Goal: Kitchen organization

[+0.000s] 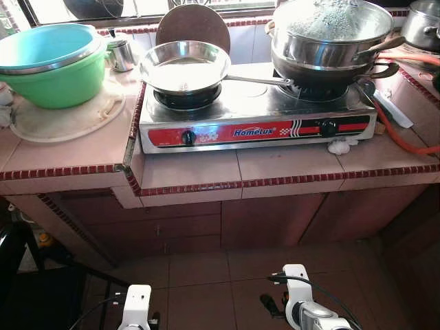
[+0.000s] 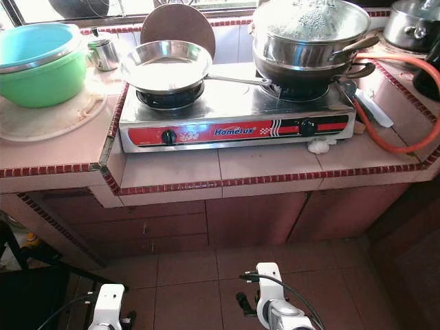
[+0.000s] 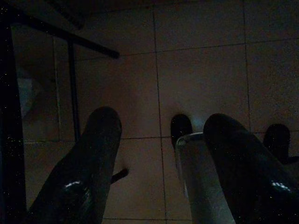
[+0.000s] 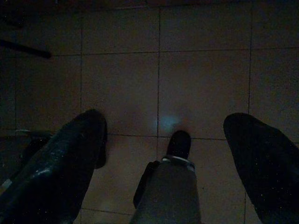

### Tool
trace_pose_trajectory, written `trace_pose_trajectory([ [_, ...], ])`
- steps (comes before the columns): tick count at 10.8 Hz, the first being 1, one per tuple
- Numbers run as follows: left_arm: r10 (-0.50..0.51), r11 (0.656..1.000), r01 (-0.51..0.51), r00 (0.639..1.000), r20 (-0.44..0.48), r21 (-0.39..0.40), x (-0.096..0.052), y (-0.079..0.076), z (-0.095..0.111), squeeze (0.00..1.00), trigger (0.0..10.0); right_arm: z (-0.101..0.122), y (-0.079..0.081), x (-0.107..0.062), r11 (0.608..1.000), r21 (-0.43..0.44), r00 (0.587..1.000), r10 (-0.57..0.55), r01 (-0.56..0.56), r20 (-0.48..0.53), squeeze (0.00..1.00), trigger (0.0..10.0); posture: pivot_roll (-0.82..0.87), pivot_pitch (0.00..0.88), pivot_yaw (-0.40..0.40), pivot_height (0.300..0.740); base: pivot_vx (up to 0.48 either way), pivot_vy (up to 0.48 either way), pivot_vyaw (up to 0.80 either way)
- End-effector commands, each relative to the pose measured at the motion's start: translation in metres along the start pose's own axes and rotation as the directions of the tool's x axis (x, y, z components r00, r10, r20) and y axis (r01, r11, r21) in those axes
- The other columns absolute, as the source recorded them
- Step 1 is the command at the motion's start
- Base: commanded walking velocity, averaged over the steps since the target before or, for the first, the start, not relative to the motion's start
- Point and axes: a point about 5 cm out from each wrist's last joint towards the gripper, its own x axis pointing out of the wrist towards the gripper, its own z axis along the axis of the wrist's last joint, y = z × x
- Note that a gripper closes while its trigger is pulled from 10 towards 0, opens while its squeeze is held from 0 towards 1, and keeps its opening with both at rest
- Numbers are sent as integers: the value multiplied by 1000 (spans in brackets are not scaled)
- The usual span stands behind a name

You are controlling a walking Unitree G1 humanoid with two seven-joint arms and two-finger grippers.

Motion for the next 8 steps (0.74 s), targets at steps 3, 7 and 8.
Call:
trace_pose_trajectory([
  [3,66,987,-56,996,63,-148,4,19,31,0,10000,33,30,7,981,-190,998,-18,29,60,0,10000,-58,0,69,740,0,0,0],
  [7,37,993,-36,999,7,-109,3,14,15,0,10000,23,16,5,975,-214,998,-61,66,33,0,10000,-68,0,66,740,0,0,0],
  [8,25,994,-26,1000,-8,-107,2,13,12,0,10000,22,13,4,976,-205,997,-67,72,27,0,10000,-65,2,60,740,0,0,0],
])
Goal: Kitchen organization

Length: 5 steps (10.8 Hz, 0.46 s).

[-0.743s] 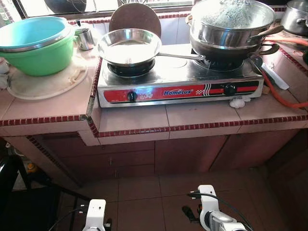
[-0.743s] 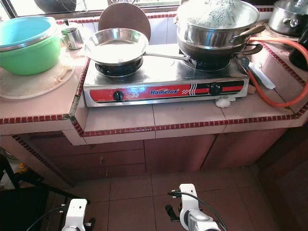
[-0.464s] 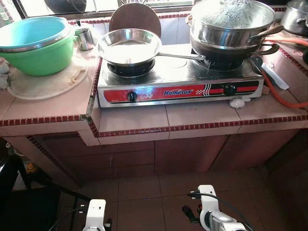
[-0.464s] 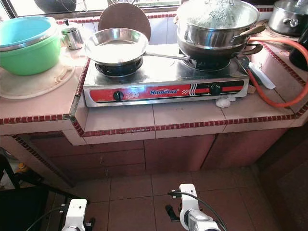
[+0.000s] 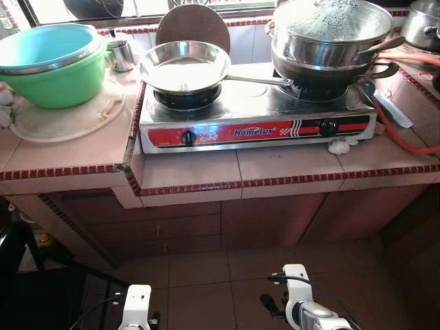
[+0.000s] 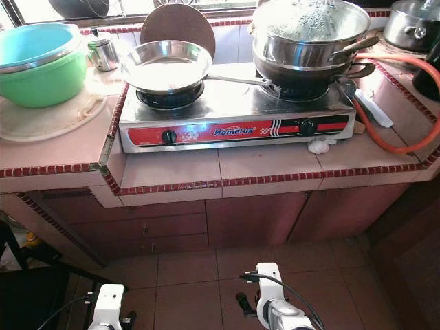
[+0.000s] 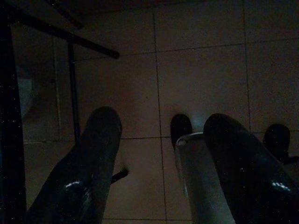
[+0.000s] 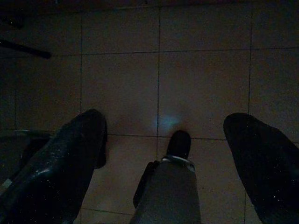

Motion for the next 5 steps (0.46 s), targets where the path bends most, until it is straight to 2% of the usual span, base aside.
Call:
trace_pose_trajectory([
  [1,19,993,-21,1000,-14,-114,2,11,9,0,10000,19,11,4,975,-213,998,-67,69,16,0,10000,-56,23,49,740,0,0,0],
  [5,8,995,-11,1000,-23,-104,2,7,6,0,10000,12,9,4,970,-227,996,-90,85,-15,0,10000,-46,23,40,740,0,0,0],
])
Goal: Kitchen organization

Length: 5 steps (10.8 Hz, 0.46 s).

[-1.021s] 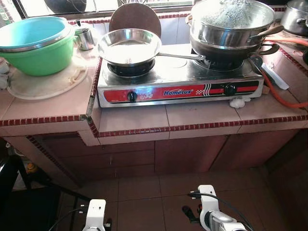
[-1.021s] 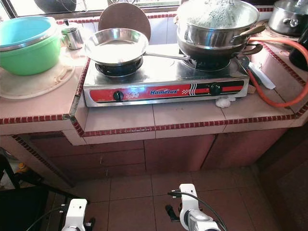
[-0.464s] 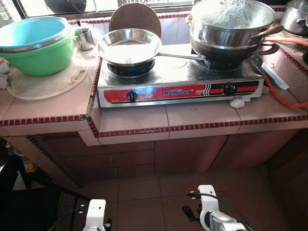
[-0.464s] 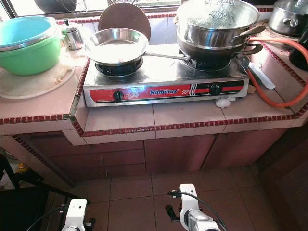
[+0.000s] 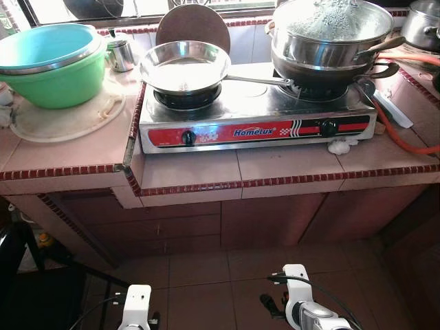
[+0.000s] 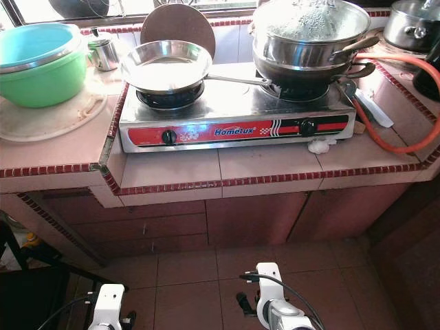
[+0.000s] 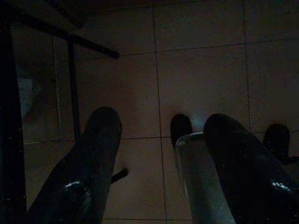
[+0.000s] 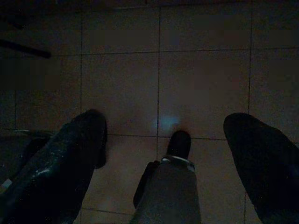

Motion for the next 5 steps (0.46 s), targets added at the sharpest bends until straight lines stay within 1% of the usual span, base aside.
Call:
trace_pose_trajectory([
  [1,8,994,-11,1000,-23,-104,2,7,6,0,10000,12,9,4,970,-227,996,-90,85,-15,0,10000,-46,23,40,740,0,0,0],
  [5,8,994,-11,1000,-23,-104,2,7,6,0,10000,12,9,4,970,-227,996,-90,85,-15,0,10000,-46,23,40,740,0,0,0],
])
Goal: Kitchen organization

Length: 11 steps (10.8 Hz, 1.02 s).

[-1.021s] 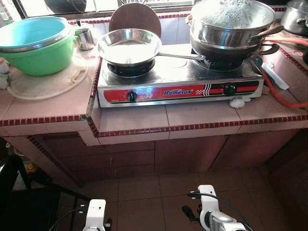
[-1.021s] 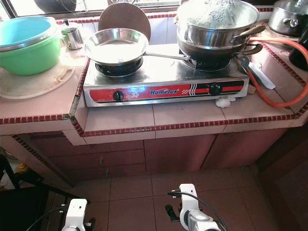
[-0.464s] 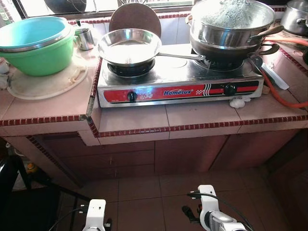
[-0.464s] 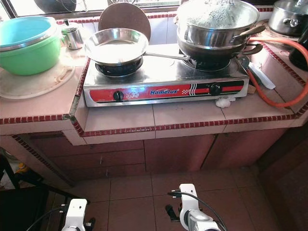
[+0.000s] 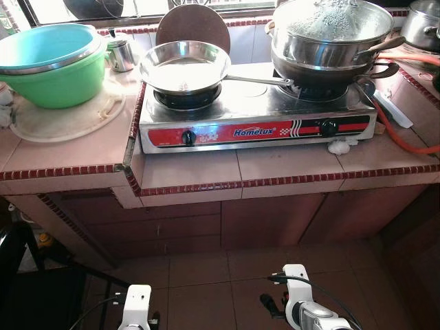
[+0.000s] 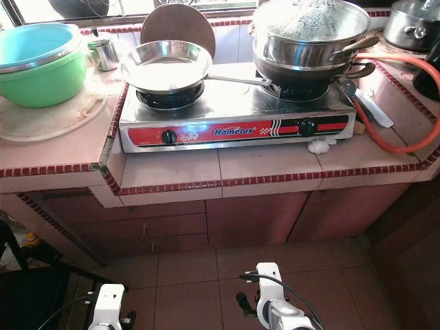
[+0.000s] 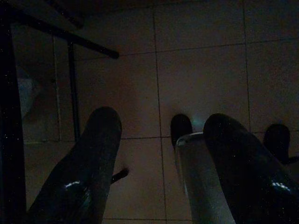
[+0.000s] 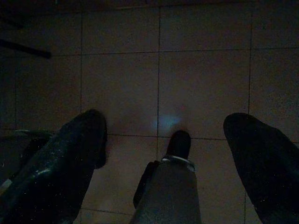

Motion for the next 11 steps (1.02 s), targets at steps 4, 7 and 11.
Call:
trace_pose_trajectory([
  [4,-3,998,0,999,-46,-62,1,9,1,0,10000,11,7,3,957,-278,996,-91,82,-19,0,10000,-50,0,55,740,0,0,0],
  [7,-22,1000,22,995,-93,-1,-1,11,-10,0,10000,8,0,1,931,-354,995,-100,84,-29,0,10000,-58,0,51,740,0,0,0],
  [11,-77,997,75,995,-67,-34,-1,6,-8,0,10000,11,-5,1,975,-190,993,-120,115,-15,0,10000,-64,0,53,740,0,0,0],
])
